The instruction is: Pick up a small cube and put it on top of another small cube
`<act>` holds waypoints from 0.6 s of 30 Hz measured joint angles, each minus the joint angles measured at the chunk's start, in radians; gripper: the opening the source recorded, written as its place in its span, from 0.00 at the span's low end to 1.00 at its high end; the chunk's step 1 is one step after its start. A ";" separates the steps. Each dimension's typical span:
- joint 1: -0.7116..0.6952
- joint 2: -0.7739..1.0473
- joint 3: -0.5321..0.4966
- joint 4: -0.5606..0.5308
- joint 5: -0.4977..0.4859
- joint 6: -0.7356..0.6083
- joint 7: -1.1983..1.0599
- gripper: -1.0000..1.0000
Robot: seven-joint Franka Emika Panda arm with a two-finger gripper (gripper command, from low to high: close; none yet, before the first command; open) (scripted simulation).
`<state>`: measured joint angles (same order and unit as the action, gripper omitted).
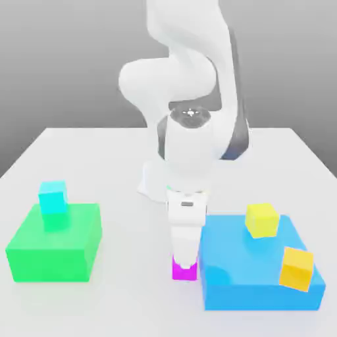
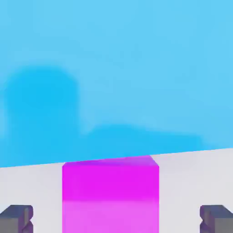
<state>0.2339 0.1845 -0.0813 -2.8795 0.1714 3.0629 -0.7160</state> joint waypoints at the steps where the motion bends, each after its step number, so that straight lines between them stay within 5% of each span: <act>1: -0.032 0.036 0.033 0.006 0.009 0.030 -0.008 0.50; 2: -0.051 0.057 0.053 0.010 0.014 0.048 -0.013 0.00; 10: -0.037 0.031 0.036 0.005 0.002 0.024 -0.003 0.00; 18: -0.047 -0.237 -0.058 -0.036 -0.206 -0.201 0.175 0.00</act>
<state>0.1870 -0.0529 -0.1391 -2.9158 -0.0349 2.8618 -0.5411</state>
